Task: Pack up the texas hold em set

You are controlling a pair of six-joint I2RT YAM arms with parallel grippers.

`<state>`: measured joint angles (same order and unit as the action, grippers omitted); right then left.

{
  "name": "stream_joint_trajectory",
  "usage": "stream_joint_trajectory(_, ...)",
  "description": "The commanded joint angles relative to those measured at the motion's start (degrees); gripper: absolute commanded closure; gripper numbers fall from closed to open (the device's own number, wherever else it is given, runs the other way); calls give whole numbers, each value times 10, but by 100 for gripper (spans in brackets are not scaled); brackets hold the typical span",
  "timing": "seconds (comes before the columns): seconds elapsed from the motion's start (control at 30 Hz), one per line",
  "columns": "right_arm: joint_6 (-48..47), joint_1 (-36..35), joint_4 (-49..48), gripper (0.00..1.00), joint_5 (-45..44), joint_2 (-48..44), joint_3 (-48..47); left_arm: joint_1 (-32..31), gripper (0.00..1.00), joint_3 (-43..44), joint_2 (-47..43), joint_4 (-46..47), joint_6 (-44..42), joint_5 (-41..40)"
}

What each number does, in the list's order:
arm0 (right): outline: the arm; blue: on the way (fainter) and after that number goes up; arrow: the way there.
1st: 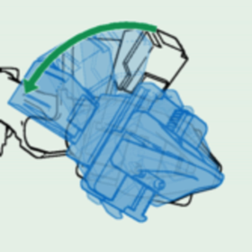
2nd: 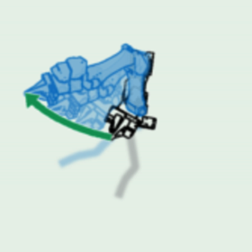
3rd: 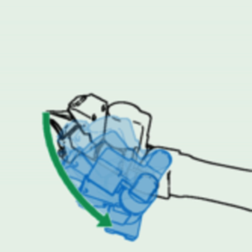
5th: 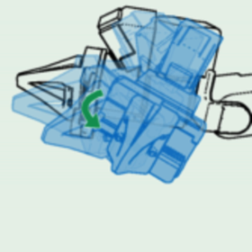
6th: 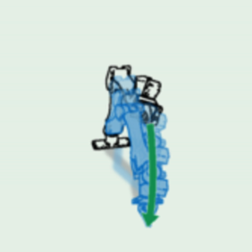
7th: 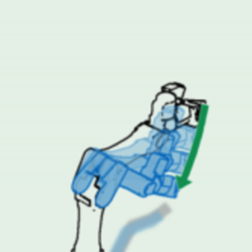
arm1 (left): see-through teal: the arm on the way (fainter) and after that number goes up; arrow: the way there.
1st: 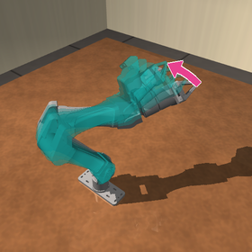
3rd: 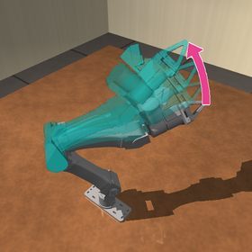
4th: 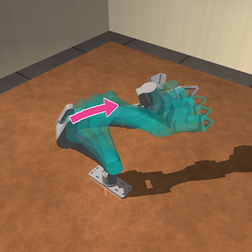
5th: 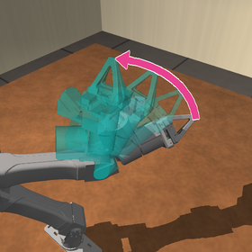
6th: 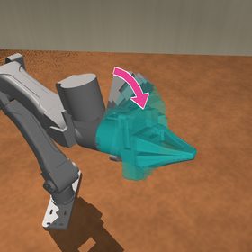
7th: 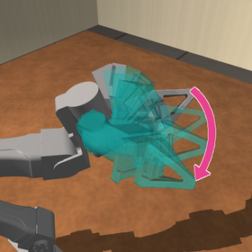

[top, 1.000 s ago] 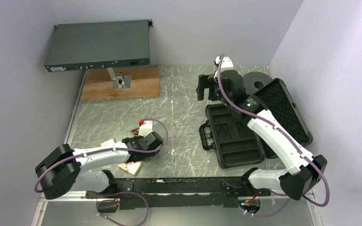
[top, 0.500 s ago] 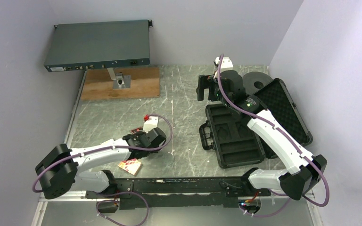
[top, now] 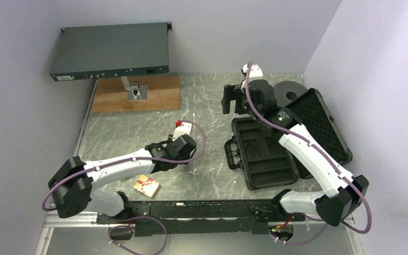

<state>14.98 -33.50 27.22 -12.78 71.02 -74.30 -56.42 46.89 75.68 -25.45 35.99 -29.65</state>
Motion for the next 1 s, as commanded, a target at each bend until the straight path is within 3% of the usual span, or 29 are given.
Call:
stream_joint_trajectory(0.0,-2,1,-25,0,-1,-25,2,-11,100,46,23,20,-34,14)
stream_joint_trajectory(0.67,-17,2,14,0,-50,-58,-115,-41,100,184,123,90,-143,69)
stream_joint_trajectory(0.97,-17,2,-8,0,-27,-95,-122,-46,100,289,199,60,-183,89)
